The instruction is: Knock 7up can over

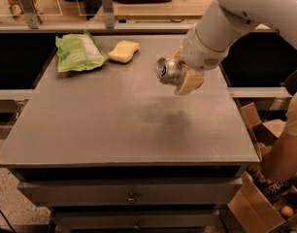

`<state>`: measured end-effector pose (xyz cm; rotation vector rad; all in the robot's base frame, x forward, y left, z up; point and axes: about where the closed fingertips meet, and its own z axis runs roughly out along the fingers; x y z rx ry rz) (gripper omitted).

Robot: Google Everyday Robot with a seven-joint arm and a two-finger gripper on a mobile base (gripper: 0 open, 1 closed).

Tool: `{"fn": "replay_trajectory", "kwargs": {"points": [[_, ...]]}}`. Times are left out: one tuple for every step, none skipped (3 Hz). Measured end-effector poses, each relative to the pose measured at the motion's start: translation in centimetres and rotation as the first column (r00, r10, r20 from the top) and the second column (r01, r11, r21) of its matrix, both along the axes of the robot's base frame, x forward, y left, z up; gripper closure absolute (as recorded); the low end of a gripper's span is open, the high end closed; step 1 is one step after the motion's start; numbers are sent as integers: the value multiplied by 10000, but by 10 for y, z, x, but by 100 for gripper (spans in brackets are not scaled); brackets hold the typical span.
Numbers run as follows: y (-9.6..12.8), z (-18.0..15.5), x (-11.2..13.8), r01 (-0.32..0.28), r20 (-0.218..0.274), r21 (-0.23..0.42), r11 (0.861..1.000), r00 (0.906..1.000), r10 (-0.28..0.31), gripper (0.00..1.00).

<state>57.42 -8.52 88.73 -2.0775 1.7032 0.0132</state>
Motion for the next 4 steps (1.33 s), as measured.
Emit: {"fn": "replay_trajectory", "kwargs": {"points": [[8,-9,-27,-676,220,-797,9945,9973,695,38],[21,-21,-49,-1190,260,-1166,9860,9921,1228,13],[43,-43,-68,-1786,-70,-1625,9704,9837,1799,0],[43,-43,-68,-1786,-69,-1626,9704,9837,1799,0]]}}
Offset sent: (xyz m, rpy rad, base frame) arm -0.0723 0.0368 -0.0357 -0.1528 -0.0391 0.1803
